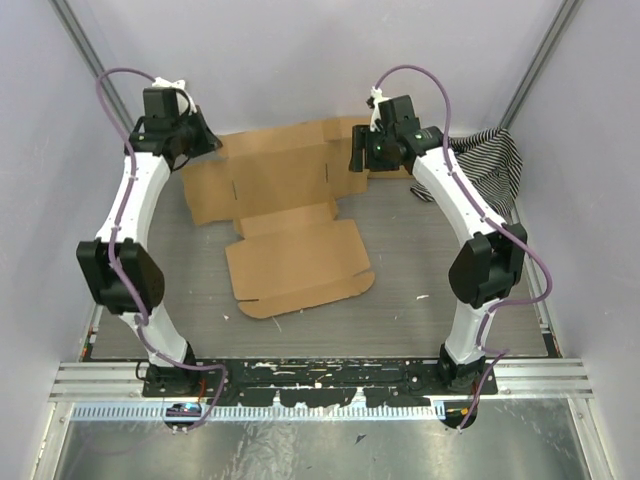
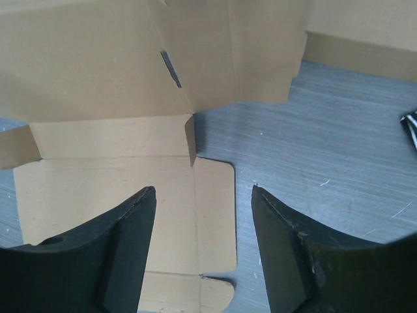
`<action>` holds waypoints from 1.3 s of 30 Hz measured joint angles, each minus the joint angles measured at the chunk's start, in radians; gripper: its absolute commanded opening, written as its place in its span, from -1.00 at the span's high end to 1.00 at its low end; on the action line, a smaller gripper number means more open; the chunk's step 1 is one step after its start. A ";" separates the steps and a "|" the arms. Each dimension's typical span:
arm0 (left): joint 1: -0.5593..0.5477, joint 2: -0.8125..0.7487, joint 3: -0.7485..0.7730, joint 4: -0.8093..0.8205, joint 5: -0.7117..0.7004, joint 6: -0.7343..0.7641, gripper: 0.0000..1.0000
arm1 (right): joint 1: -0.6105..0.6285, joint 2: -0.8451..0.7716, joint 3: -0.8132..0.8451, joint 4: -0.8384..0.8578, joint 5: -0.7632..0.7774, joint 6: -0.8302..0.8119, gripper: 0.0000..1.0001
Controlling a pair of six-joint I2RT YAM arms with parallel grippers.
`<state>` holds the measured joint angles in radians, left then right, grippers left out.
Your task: Fold the paper box
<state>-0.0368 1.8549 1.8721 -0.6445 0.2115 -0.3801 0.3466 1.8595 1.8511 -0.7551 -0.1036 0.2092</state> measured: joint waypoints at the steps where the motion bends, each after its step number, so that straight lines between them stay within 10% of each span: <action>1: -0.010 -0.050 -0.064 0.050 0.003 0.021 1.00 | 0.000 0.000 0.013 -0.002 0.002 -0.008 -0.31; 14: -0.089 -0.214 -0.413 0.276 0.135 0.215 1.00 | -0.022 -0.010 0.132 -0.084 0.029 -0.107 -0.31; 39: -0.114 -0.314 -0.436 0.348 0.249 0.309 1.00 | -0.085 0.033 0.245 -0.222 -0.192 -0.114 -0.29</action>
<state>-0.1513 1.5414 1.4361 -0.2962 0.4606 -0.0715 0.2619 1.8927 2.0956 -0.9768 -0.2958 0.0956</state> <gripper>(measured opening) 0.011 0.650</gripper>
